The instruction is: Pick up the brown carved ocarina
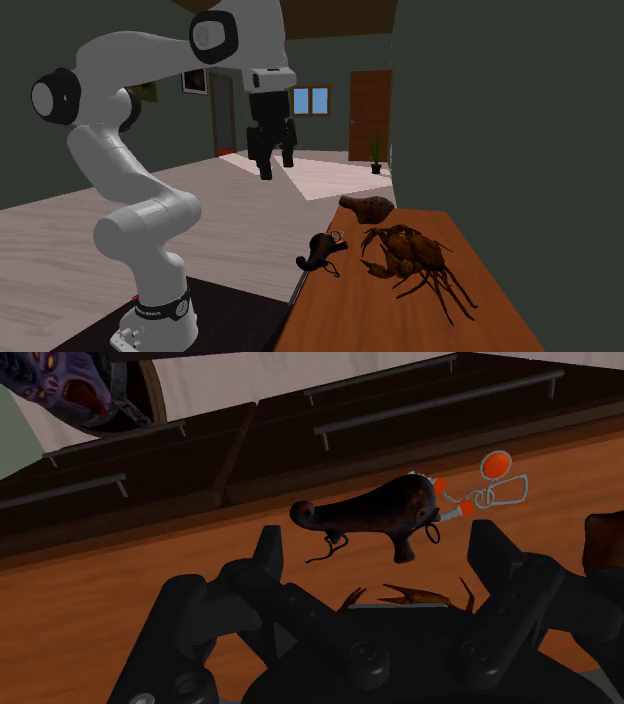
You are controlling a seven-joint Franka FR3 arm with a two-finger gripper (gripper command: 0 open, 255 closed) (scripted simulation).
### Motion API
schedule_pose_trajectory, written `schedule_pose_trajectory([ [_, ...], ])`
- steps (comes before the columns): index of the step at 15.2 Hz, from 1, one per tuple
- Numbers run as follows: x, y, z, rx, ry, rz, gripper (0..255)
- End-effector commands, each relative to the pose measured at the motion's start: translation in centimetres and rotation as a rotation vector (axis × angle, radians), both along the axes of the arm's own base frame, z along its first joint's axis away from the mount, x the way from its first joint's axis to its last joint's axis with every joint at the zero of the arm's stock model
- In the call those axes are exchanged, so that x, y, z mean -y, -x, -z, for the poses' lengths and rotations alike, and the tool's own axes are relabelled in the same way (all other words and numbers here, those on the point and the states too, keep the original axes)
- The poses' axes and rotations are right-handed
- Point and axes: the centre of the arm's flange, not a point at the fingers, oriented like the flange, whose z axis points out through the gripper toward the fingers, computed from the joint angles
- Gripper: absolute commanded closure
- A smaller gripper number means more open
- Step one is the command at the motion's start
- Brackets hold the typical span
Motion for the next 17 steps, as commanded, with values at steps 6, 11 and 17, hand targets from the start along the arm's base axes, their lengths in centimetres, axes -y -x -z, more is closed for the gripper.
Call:
schedule_pose_trajectory([
  [6,-2.8,-5.3,4.2,-0.063,0.023,0.036,0],
  [11,-5.4,-10.5,8.8,-0.125,0.046,0.072,0],
  [17,-7.9,-16.0,14.3,-0.195,0.072,0.113,0],
])
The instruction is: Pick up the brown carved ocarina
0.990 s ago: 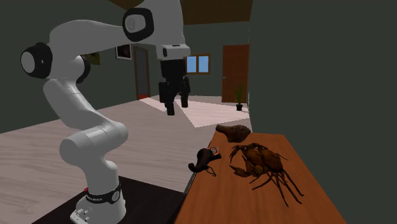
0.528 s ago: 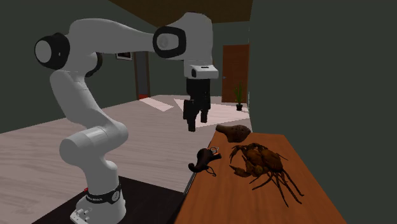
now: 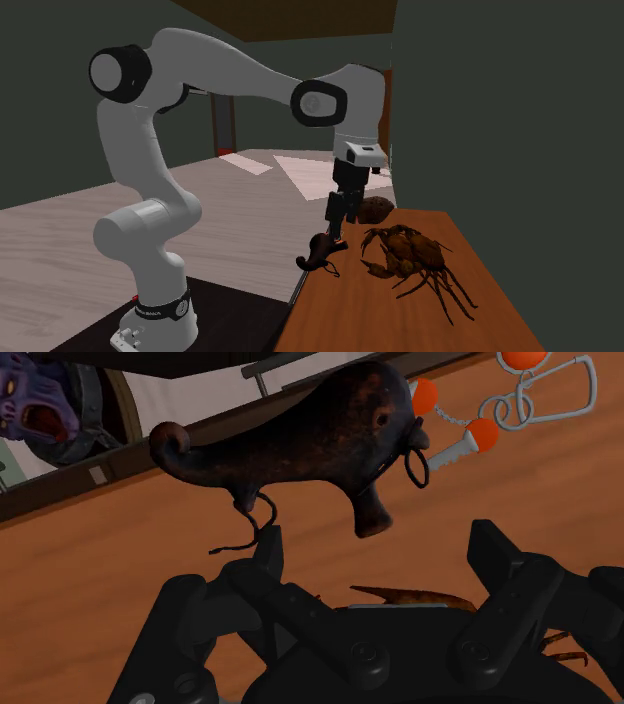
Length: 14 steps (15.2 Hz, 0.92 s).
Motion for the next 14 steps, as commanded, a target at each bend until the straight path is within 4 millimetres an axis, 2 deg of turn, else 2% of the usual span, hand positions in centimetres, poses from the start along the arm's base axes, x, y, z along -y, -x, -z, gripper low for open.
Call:
schedule_pose_trajectory([
  [1,-0.3,-0.8,1.5,-0.01,0.004,0.007,0],
  [7,-0.3,-0.8,4.7,-0.01,0.004,0.007,0],
  [9,-0.3,-0.8,5.0,-0.01,0.004,0.007,0],
  [10,-0.3,-0.8,5.1,-0.01,0.004,0.007,255],
  [14,-0.3,-0.9,5.1,-0.01,0.004,0.007,255],
])
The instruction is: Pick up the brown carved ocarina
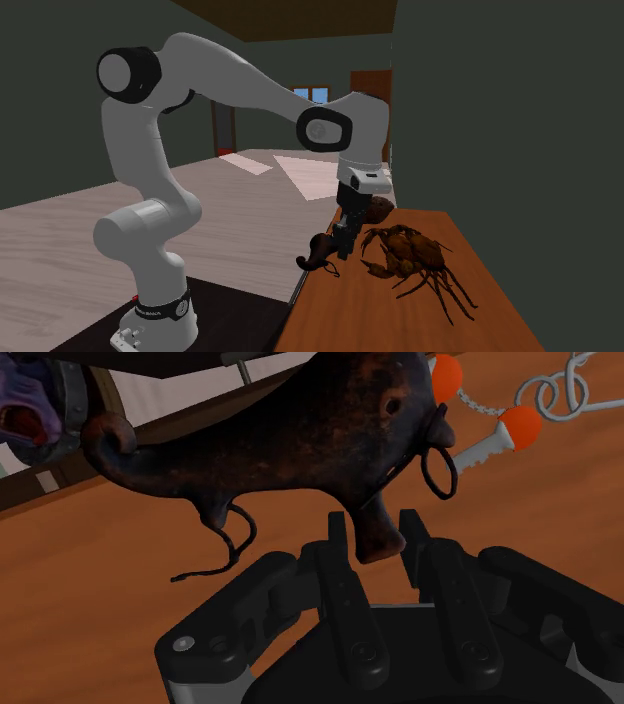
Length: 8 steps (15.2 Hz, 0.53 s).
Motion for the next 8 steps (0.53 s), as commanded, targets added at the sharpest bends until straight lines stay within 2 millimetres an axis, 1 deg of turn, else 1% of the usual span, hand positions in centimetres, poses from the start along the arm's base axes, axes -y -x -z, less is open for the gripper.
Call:
schedule_pose_trajectory([
  [1,0.0,0.0,0.0,-0.001,0.0,0.0,255],
  [5,0.0,0.1,0.0,-0.001,0.0,0.0,255],
  [8,0.0,0.1,-1.6,-0.001,0.0,0.0,255],
])
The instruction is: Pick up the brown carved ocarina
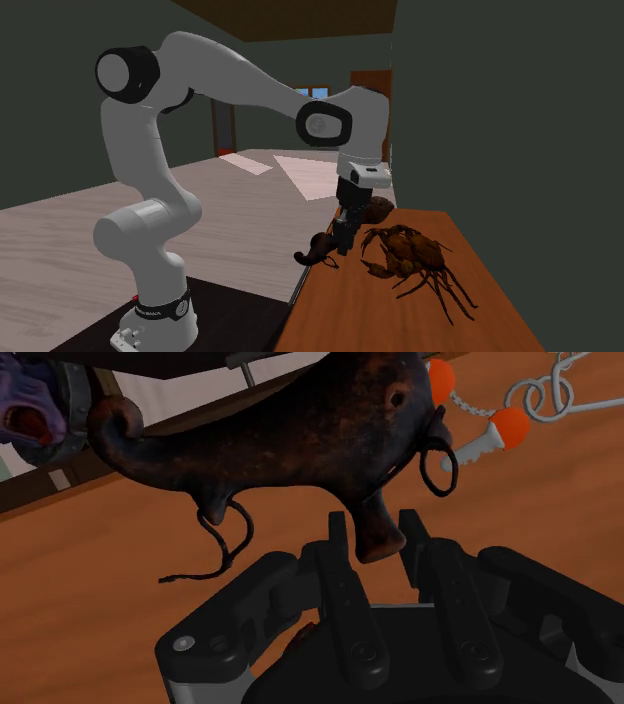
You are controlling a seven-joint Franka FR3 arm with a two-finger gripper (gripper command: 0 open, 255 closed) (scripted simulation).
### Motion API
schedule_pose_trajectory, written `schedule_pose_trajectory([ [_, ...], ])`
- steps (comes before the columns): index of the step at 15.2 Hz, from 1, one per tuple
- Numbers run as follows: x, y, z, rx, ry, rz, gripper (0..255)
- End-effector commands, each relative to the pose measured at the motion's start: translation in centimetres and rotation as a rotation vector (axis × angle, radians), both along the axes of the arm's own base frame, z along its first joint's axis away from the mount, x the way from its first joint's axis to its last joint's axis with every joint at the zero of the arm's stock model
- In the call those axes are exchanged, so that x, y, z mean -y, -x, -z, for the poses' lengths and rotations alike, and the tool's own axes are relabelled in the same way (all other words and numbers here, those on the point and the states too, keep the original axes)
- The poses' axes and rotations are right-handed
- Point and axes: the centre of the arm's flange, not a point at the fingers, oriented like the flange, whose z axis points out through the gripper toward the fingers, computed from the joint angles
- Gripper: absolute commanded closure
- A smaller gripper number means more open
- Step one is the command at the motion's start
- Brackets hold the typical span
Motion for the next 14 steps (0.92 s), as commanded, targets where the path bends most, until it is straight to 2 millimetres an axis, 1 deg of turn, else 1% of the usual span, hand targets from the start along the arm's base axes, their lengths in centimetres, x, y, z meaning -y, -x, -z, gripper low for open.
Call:
schedule_pose_trajectory([
  [1,0.0,0.0,-1.0,0.0,0.0,0.0,255],
  [12,0.0,0.0,-6.8,0.0,0.0,0.0,255],
  [14,0.0,0.0,-6.9,0.0,0.0,0.0,255],
])
